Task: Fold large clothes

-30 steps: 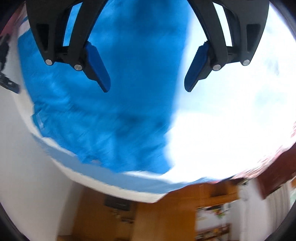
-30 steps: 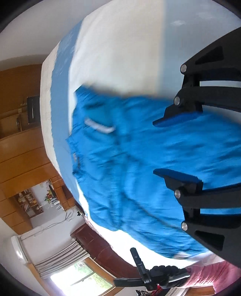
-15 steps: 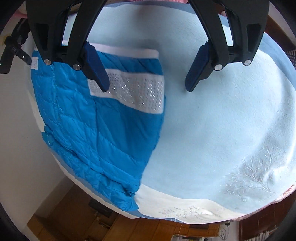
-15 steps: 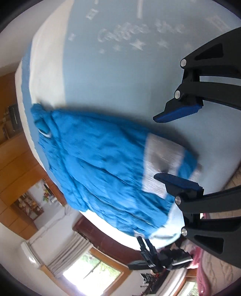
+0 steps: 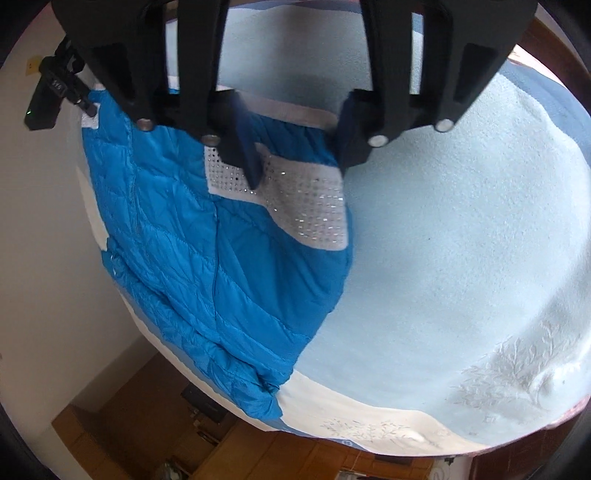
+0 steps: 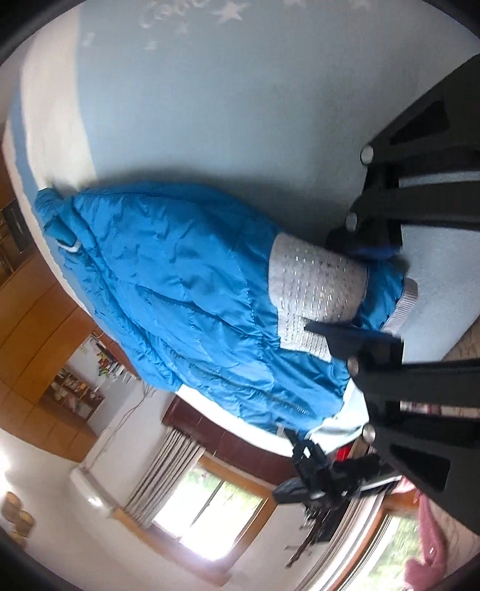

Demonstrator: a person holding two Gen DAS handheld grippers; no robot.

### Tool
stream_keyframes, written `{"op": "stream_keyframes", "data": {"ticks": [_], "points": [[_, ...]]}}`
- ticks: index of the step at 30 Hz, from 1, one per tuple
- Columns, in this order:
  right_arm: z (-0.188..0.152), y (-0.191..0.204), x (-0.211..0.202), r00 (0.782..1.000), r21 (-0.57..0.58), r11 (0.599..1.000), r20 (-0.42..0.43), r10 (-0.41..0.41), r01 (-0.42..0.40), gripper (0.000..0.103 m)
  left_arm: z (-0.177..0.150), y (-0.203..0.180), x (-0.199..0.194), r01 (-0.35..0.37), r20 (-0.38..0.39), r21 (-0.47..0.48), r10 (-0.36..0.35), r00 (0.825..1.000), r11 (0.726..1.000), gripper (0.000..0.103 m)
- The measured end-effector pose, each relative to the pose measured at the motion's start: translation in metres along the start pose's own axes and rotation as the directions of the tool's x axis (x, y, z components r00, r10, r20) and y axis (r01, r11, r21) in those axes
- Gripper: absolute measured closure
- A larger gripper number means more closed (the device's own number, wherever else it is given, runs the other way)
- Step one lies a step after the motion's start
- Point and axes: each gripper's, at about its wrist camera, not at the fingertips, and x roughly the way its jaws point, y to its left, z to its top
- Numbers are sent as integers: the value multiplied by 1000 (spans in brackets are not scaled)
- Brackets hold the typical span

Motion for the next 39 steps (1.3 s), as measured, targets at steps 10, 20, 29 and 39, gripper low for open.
{"op": "stream_keyframes", "data": {"ticks": [10, 20, 29, 39], "points": [[-9, 12, -8, 1000, -56, 998, 23, 14, -12, 90, -6, 7, -19, 67, 52, -35, -65, 997, 997, 90], [-14, 24, -20, 1000, -129, 992, 12, 1, 0, 90, -13, 2, -28, 31, 50, 14, -31, 998, 999, 90], [-10, 15, -10, 1000, -132, 991, 0, -26, 26, 90, -11, 9, -7, 25, 55, 9, -26, 998, 1000, 89], [17, 36, -40, 996, -183, 981, 51, 80, -69, 91, 7, -12, -51, 163, 157, 56, -170, 973, 985, 91]]}}
